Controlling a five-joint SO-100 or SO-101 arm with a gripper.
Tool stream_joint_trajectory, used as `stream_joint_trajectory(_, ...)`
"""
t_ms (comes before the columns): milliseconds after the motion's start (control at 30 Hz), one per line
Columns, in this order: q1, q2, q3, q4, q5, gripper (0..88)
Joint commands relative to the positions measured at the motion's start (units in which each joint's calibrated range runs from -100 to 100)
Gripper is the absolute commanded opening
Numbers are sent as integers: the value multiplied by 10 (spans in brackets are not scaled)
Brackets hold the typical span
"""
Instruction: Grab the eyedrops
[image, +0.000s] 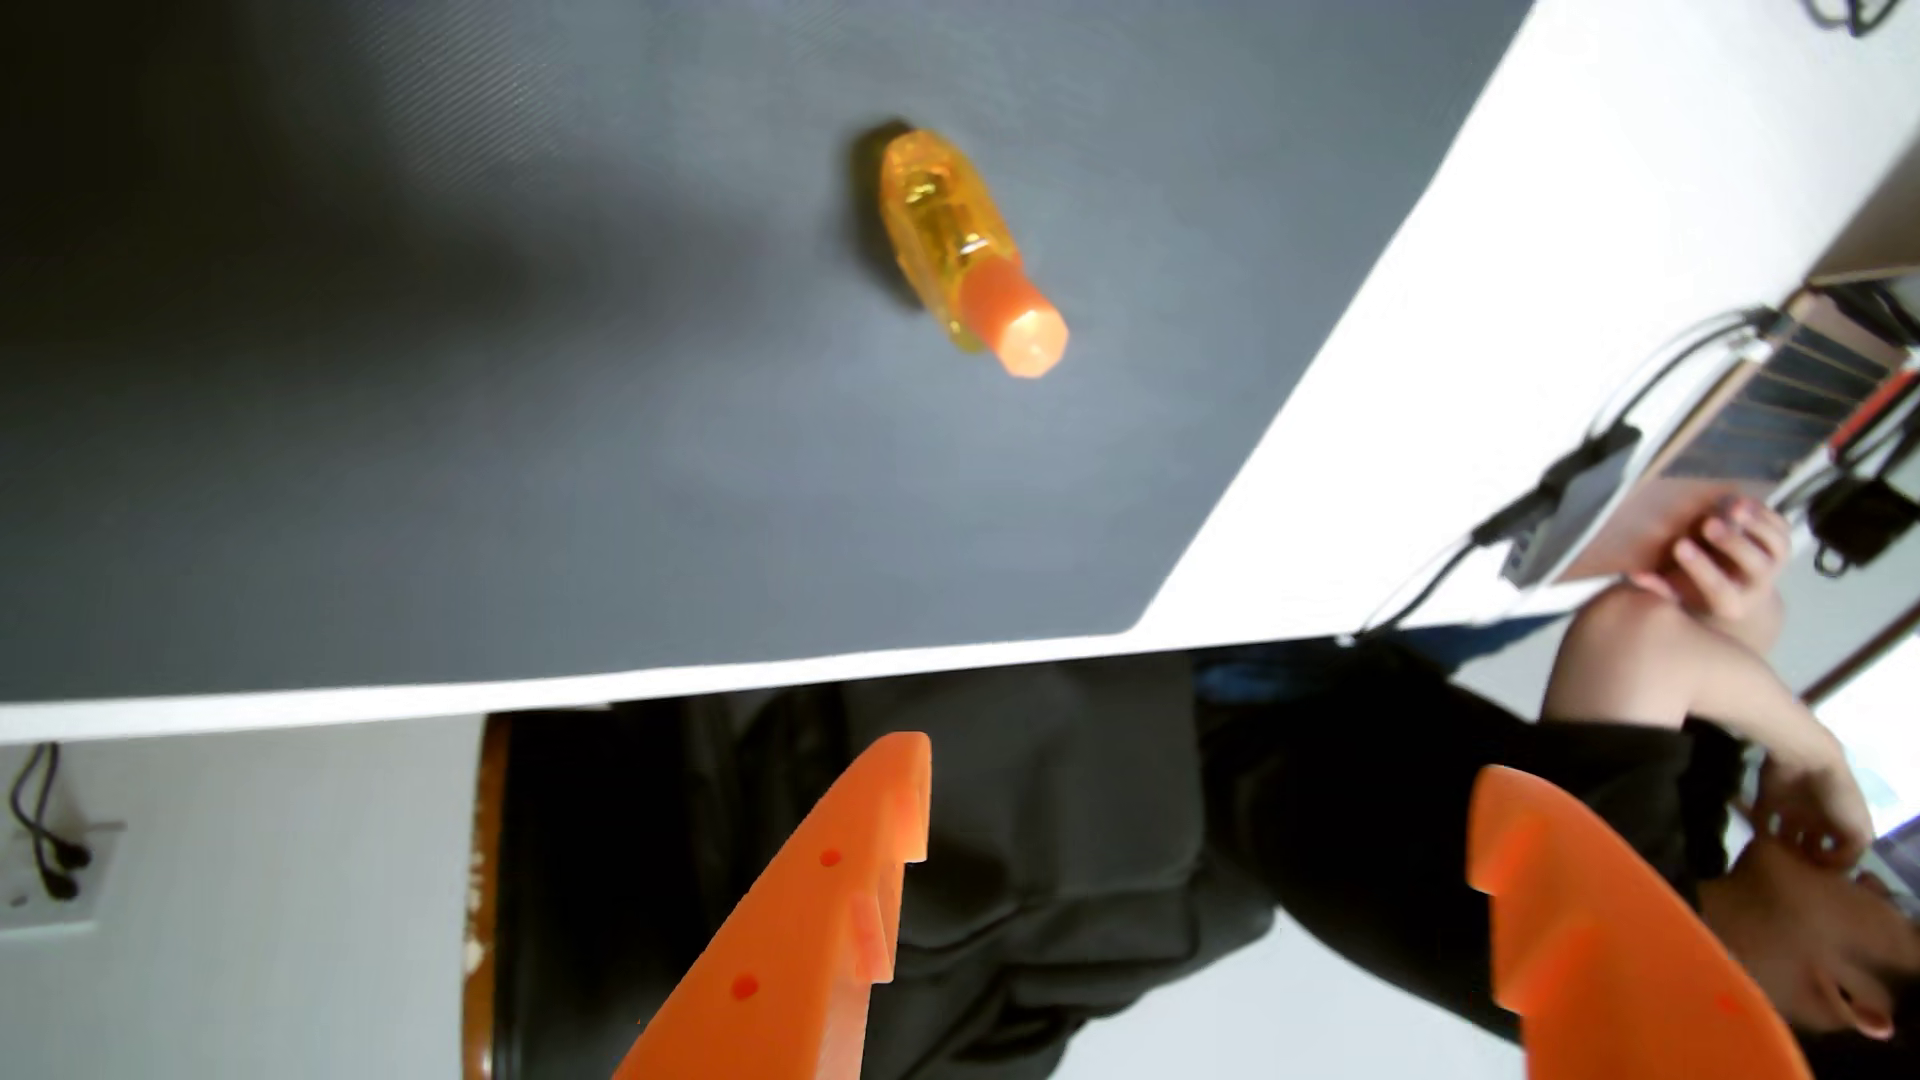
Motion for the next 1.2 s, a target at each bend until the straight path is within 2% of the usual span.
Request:
stream_joint_trajectory(0, 13, 75, -90, 25, 18, 343)
stream_joint_trajectory(267, 20, 225, -221, 61, 39, 348)
stream_joint_trajectory(533, 10, 328, -236, 53, 36, 348)
stream_joint_trajectory(1167, -22, 342, -91, -55, 15, 345)
